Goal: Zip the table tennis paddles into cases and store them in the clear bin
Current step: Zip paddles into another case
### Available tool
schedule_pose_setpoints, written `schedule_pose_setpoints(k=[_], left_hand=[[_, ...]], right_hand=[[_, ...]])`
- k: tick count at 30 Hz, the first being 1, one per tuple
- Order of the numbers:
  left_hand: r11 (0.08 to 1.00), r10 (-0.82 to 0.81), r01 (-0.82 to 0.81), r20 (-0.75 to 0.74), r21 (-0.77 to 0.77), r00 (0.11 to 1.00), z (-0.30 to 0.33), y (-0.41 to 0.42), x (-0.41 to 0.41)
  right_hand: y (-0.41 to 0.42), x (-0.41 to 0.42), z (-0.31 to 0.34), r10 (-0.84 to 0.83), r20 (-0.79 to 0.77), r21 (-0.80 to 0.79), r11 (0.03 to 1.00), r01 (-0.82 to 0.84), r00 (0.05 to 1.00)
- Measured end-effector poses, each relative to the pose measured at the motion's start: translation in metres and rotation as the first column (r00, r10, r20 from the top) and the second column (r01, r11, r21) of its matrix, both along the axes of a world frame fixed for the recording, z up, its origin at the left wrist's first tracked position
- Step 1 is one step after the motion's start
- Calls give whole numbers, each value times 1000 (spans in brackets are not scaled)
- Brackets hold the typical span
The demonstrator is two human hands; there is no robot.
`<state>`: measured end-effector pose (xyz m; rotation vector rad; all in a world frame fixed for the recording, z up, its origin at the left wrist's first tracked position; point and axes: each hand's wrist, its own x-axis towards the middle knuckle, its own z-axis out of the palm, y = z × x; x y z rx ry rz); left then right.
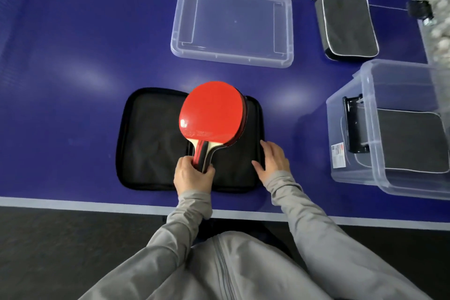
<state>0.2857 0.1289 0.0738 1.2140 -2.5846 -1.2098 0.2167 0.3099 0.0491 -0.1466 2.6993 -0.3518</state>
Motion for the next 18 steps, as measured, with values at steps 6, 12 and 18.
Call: schedule_pose_setpoints(k=[6,12,18], left_hand=[[1000,8,-7,99,-13,995,-13,32,0],[999,53,-53,154,-3,987,-26,52,-1],[992,117,-123,127,33,985,-29,64,-11]], right_hand=[[3,-3,-3,15,-8,-13,1000,-15,1000],[3,-1,-7,30,-15,8,1000,-30,999],[3,1,-9,68,1,67,995,-68,998]])
